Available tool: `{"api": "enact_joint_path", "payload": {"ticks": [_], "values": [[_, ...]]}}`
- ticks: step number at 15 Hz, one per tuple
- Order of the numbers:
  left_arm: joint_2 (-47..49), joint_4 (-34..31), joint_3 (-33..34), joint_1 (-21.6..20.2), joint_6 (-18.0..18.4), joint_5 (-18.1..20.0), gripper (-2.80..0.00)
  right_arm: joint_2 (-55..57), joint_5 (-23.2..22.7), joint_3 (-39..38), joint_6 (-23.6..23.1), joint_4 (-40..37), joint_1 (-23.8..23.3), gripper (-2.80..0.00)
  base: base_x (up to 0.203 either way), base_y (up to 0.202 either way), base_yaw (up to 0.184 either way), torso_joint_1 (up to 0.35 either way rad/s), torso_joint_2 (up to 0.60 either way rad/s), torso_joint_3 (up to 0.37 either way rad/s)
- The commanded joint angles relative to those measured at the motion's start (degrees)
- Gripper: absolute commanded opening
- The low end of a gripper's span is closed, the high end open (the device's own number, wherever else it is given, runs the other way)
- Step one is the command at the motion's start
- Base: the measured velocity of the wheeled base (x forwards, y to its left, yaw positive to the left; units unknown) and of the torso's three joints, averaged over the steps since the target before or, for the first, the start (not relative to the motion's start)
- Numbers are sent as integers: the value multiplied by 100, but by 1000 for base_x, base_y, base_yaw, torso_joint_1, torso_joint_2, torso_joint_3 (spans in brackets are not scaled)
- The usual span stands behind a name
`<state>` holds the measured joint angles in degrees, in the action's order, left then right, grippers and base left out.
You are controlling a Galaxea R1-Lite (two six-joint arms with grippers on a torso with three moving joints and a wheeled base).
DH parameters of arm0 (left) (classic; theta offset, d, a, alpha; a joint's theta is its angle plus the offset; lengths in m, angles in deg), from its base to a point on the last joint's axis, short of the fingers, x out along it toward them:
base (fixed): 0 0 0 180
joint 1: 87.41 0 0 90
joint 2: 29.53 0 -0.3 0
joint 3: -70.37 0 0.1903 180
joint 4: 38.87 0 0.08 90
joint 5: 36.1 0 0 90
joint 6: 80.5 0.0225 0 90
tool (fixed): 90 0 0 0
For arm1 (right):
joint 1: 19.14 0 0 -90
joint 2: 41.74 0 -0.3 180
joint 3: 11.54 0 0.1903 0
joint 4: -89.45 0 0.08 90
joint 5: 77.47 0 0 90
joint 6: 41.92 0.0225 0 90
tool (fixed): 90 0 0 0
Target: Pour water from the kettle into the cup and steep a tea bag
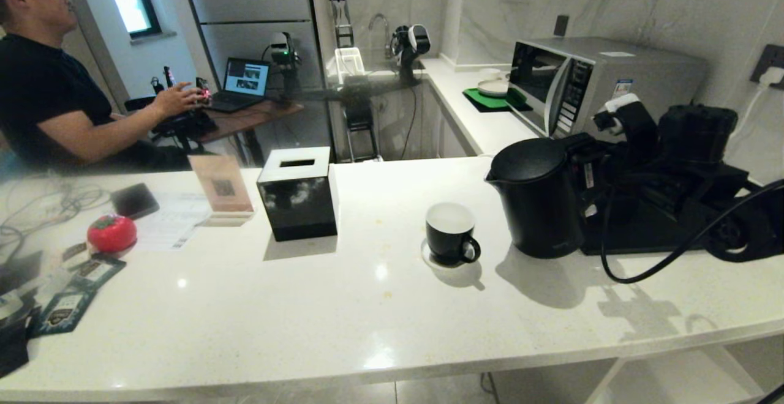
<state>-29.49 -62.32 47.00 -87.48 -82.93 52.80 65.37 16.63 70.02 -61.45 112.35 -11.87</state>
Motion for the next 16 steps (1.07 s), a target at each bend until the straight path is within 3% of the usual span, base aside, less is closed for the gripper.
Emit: {"api": "enact_joint_path", "payload": {"ticks": [1,16], "values": [[4,0,0,-1,-4,-5,-280,37,11,98,-86,-1,38,-280,0,0,0,0,0,0],[4,0,0,-1,-4,-5,-280,100,12,350,-1007,14,239,-280,0,0,0,0,0,0]]}}
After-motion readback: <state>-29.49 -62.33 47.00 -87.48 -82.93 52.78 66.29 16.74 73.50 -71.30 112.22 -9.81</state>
